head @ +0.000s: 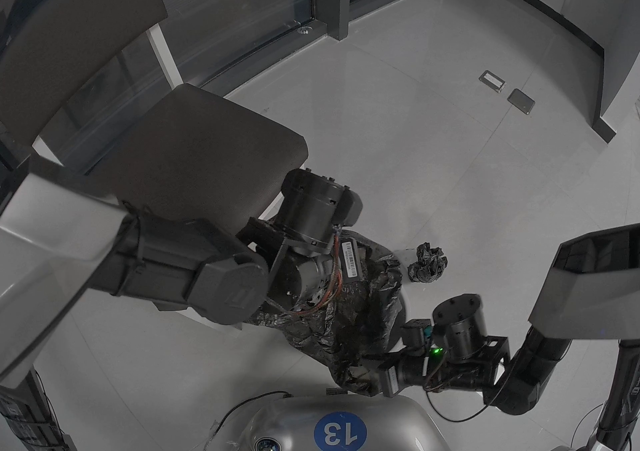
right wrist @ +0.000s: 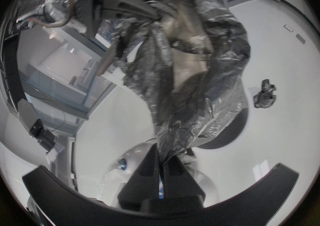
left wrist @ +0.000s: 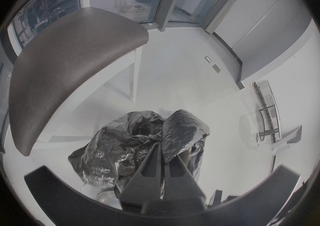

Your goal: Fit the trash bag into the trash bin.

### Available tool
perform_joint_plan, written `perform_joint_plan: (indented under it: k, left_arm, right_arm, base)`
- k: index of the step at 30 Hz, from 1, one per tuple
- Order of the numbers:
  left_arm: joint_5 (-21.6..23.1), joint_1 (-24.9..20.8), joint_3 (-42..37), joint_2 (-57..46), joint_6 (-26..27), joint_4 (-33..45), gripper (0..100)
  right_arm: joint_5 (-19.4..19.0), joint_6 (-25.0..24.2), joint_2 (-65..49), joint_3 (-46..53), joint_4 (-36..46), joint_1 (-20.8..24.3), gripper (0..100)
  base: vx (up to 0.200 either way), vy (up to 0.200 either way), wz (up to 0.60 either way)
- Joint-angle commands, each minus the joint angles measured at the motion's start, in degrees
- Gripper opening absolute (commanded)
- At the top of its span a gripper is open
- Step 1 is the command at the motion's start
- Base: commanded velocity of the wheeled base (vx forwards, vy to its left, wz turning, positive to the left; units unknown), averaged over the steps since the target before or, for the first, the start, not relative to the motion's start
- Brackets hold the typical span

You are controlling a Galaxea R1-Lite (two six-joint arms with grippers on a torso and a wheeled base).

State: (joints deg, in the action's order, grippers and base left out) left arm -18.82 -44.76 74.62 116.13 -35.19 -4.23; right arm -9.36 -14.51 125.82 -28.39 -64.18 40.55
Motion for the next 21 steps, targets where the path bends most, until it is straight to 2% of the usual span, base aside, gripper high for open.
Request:
perform_joint_plan:
  k: [1, 3, 10, 21]
  left_arm:
    - [0.01, -2.43, 5.27, 4.46, -0.40, 0.10, 0]
    - [0.01, -3.05, 6.50, 5.34, -0.40, 0.10, 0]
    - [0.01, -4.02, 9.40, 7.36, -1.72, 0.10, 0]
    - [-0.25, -4.28, 12.13, 10.35, -6.38, -0.08, 0]
  right_arm:
    - [-4.44, 6.86, -7.43, 8.79, -0.24, -12.68, 0]
    - [-5.23, 6.95, -10.59, 11.78, -0.24, -15.15, 0]
    - [-5.23, 7.48, -16.92, 16.00, -0.15, -18.92, 0]
    - [-5.14, 7.39, -20.61, 16.26, -0.24, -18.57, 0]
  base:
    - [0.000, 0.000, 0.00]
    - [0.000, 0.000, 0.00]
    - [0.000, 0.000, 0.00]
    - [0.000, 0.000, 0.00]
